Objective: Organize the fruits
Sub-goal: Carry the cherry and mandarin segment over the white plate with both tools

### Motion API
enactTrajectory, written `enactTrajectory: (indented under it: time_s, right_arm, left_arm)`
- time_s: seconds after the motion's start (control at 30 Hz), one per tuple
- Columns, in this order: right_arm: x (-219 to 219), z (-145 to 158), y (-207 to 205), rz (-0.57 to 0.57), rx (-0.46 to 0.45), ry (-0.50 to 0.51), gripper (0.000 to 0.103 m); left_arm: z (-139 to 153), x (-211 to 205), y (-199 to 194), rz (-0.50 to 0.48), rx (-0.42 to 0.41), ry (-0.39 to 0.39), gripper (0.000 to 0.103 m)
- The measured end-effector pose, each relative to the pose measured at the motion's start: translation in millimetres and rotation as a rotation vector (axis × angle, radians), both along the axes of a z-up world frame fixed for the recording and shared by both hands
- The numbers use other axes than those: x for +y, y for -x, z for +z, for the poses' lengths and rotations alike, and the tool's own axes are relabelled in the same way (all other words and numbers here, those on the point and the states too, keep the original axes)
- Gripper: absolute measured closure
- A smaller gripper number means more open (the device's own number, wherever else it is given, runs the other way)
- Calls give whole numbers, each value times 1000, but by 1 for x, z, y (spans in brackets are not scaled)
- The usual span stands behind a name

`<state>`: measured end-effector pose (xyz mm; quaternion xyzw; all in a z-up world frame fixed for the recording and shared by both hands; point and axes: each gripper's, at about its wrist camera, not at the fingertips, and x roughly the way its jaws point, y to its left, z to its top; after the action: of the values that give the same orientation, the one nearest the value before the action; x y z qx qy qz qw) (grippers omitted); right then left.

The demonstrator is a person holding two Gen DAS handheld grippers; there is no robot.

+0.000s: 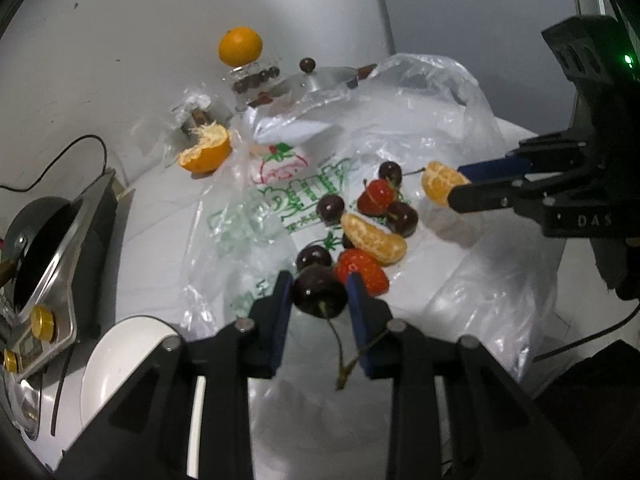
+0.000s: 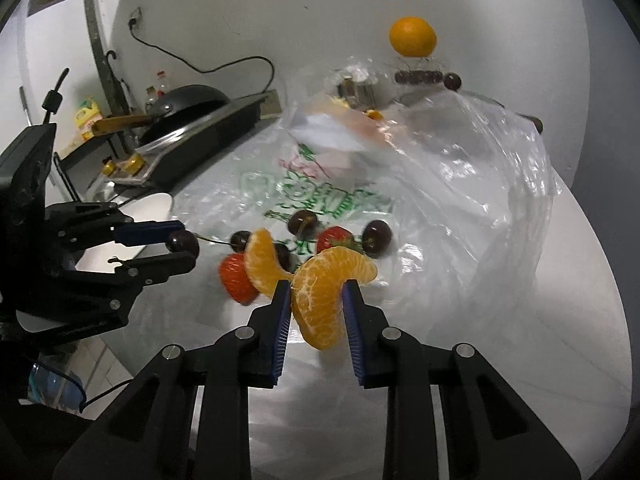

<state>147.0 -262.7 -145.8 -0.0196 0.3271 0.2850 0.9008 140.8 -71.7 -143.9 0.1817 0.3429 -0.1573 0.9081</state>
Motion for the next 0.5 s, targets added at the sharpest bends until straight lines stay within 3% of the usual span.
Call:
enactTrajectory:
  time_s: [0.37,0.5]
  right_arm:
    - [29,23,23,76,-55,-5,75]
    - [45,29,29,102,-78,6,80]
  left_arm:
    - [22,30,25,73,-48,90,74]
    - [25,48,33,118,-62,122,74]
